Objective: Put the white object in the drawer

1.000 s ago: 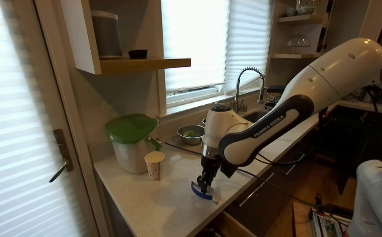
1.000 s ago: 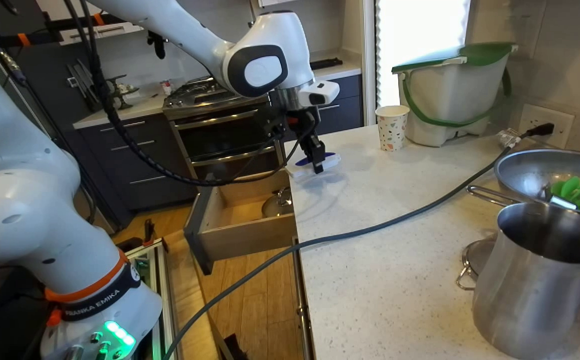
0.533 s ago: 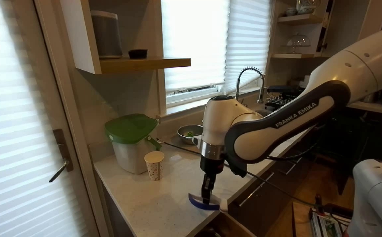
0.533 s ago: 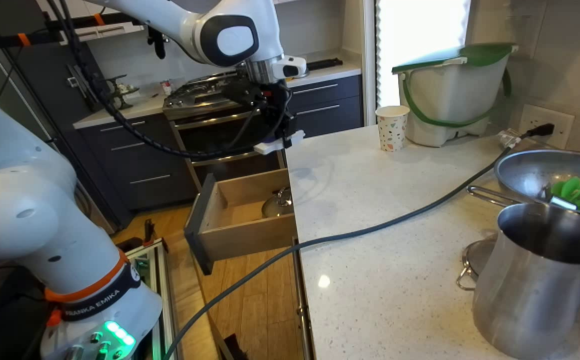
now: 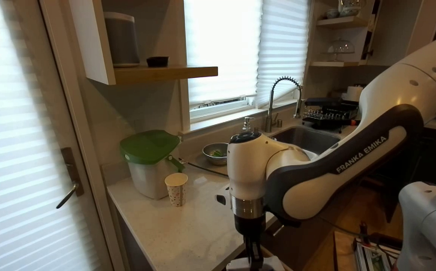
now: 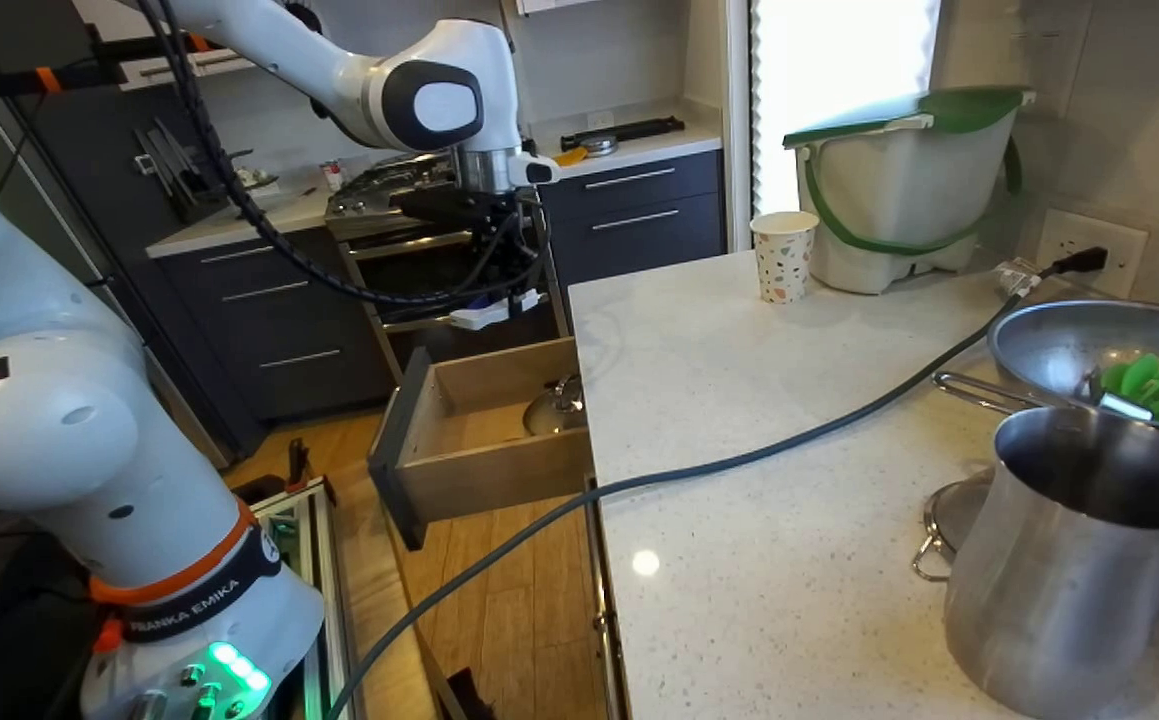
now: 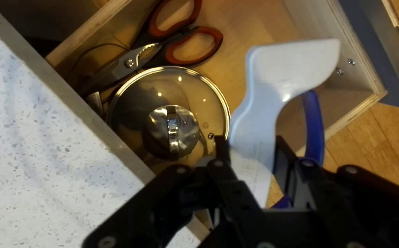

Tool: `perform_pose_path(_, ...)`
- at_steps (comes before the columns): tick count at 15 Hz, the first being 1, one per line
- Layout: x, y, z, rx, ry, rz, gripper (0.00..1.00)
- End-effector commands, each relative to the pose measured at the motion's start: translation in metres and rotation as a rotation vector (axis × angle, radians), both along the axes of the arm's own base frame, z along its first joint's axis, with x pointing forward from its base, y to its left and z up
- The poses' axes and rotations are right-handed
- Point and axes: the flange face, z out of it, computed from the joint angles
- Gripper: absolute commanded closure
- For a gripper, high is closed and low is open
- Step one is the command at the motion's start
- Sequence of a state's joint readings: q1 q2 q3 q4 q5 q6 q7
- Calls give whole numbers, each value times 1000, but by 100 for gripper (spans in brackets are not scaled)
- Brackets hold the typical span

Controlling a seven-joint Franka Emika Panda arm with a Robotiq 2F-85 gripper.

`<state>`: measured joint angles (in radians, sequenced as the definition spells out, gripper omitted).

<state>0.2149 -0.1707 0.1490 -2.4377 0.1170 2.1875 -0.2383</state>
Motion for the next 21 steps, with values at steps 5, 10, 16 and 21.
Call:
perform_pose_path(5,-14,20,-26,52,49,112,91)
perform_pose_path(10,-43,39,-76,58,111,285,91)
perform_pose_path(16,-55,42,-126,25,118,336,91)
perform_pose_path(21,-50,39,-160,-14,73,369,91)
